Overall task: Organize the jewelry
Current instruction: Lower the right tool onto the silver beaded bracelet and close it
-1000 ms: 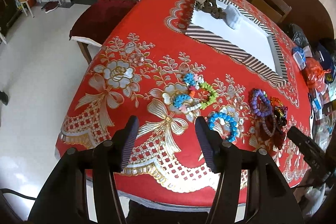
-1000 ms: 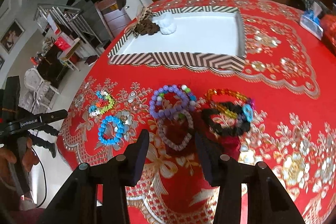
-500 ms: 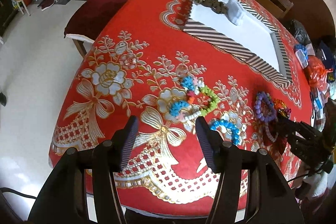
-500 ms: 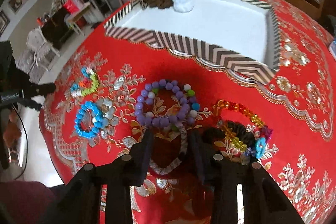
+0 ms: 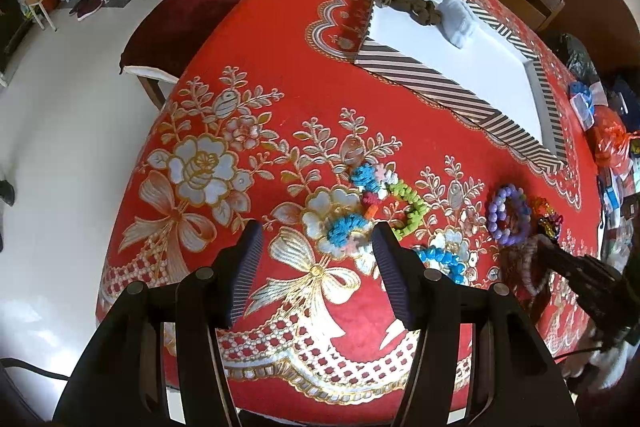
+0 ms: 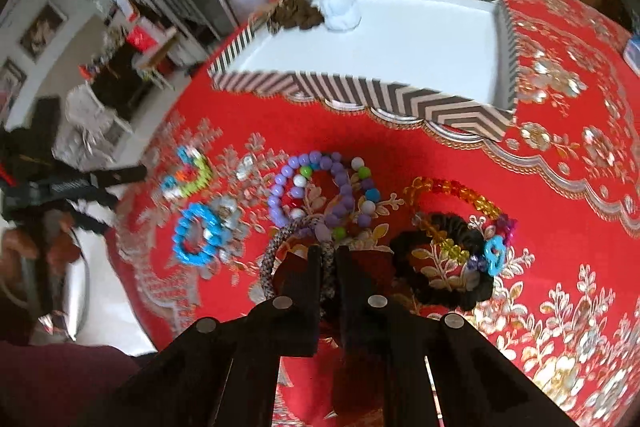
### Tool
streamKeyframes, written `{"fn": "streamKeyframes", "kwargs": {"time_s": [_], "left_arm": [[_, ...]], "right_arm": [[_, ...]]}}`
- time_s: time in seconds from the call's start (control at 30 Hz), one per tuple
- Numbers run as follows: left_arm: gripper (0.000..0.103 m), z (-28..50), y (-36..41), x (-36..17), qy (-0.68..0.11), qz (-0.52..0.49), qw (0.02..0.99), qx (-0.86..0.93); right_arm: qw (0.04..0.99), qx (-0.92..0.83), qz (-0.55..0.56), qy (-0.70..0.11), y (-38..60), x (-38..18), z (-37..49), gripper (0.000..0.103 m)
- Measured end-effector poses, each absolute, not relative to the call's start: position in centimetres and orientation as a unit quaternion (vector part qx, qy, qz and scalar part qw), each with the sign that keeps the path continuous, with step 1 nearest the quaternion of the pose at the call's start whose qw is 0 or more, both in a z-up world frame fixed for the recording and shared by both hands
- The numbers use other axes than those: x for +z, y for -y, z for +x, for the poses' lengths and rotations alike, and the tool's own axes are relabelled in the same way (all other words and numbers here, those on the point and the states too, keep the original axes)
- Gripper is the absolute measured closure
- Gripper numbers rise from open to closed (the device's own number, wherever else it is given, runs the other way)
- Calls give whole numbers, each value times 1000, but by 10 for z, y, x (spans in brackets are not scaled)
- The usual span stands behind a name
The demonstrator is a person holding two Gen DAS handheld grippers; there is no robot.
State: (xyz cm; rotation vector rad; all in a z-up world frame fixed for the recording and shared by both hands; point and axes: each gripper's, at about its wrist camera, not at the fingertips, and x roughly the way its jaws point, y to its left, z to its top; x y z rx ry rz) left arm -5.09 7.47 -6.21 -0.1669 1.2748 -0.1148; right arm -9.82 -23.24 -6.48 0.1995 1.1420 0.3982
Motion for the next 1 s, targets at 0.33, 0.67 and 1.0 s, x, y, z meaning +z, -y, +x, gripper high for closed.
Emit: {"fn": "streamKeyframes", "kwargs": {"time_s": [0.33, 0.67, 1.0], "left_arm": [[47, -43, -53, -64, -599, -61, 795, -72], [47, -40, -53, -70, -604, -60, 792, -66], [47, -38, -59, -72, -604, -60, 792, -66]], "right_arm": [[811, 181, 146, -537, 235, -74, -100, 96], [793, 169, 122, -572, 225, -99, -74, 96], [792, 206, 205, -537, 238, -77, -69, 96]]}}
